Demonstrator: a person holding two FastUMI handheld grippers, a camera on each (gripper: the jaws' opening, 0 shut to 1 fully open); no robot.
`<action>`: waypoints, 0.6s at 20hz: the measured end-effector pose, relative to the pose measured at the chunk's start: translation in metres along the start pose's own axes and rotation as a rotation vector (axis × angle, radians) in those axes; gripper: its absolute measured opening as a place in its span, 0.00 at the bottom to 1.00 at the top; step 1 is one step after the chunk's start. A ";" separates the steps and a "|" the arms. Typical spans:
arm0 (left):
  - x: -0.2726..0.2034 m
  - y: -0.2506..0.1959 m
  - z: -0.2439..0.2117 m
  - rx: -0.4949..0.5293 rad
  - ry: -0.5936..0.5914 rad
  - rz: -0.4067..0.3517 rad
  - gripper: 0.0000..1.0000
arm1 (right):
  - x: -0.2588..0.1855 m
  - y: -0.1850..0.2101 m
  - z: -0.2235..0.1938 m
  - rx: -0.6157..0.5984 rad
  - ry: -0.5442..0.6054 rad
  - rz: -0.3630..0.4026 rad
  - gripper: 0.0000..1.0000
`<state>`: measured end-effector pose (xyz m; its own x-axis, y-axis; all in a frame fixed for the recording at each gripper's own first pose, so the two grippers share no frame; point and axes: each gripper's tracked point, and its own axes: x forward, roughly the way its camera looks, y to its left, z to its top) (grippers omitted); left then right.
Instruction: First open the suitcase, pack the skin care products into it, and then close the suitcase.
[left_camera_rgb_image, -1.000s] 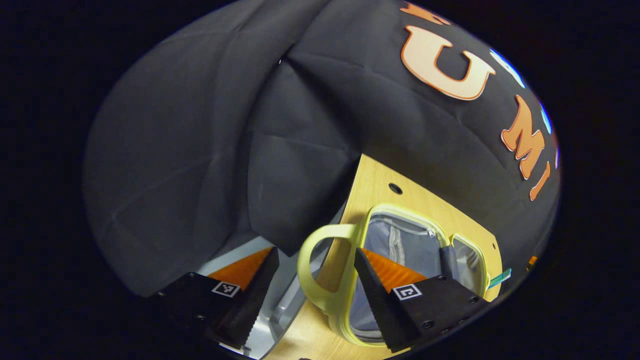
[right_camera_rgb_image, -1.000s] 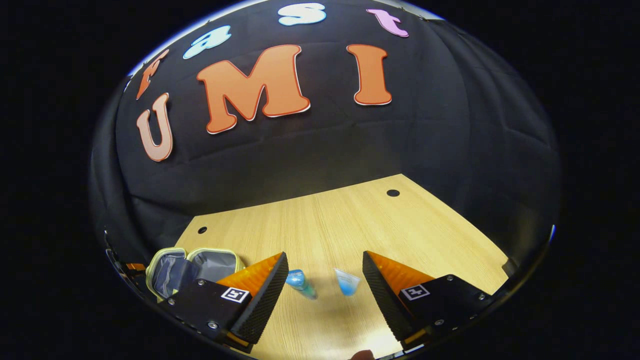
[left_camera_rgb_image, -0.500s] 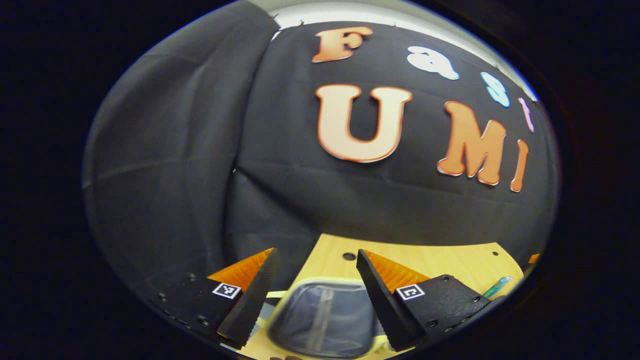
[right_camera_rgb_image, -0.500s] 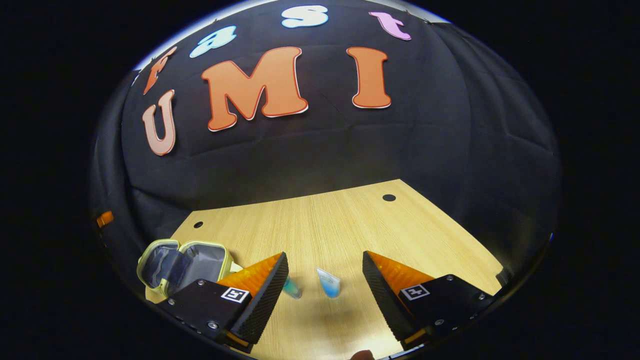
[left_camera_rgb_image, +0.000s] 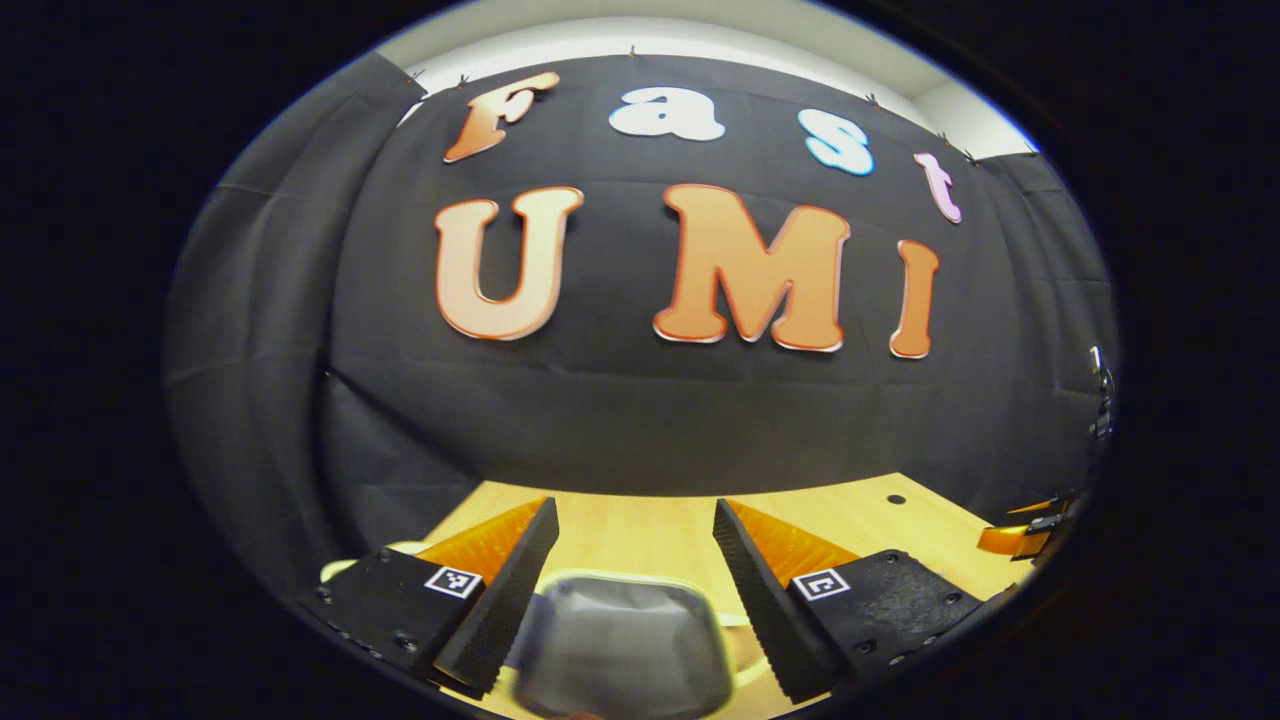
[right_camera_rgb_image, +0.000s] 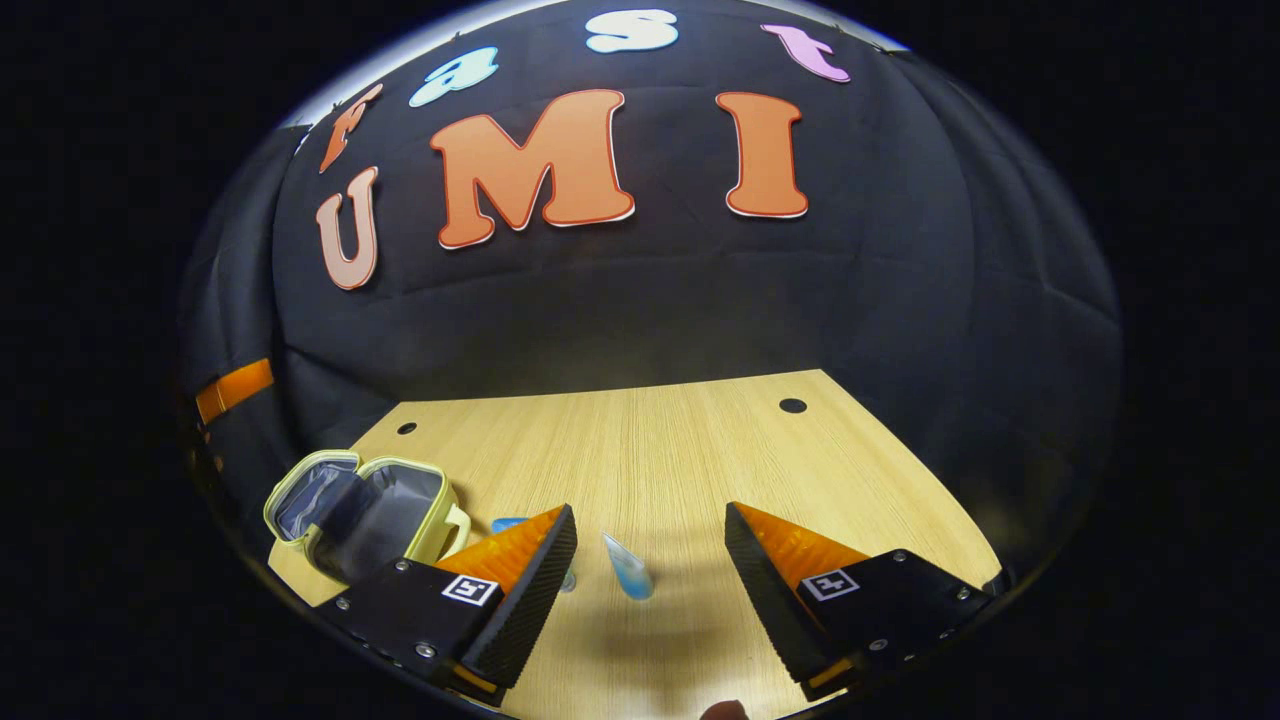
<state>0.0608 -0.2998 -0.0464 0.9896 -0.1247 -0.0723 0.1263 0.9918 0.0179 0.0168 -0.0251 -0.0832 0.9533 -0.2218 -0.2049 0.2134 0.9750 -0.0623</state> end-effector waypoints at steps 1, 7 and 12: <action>0.001 -0.027 -0.013 0.007 0.006 -0.028 0.96 | 0.003 -0.004 -0.003 0.006 0.007 0.002 0.95; 0.012 -0.135 -0.095 0.124 0.116 -0.126 0.96 | 0.014 -0.025 -0.028 0.013 0.049 -0.008 0.95; 0.016 -0.193 -0.138 0.127 0.170 -0.203 0.96 | 0.015 -0.042 -0.047 0.012 0.081 -0.028 0.95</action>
<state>0.0431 -0.4899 -0.1884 0.9187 -0.3031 -0.2531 0.3385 0.9346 0.1096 0.0123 -0.0701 -0.1292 0.9265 -0.2493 -0.2820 0.2429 0.9683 -0.0579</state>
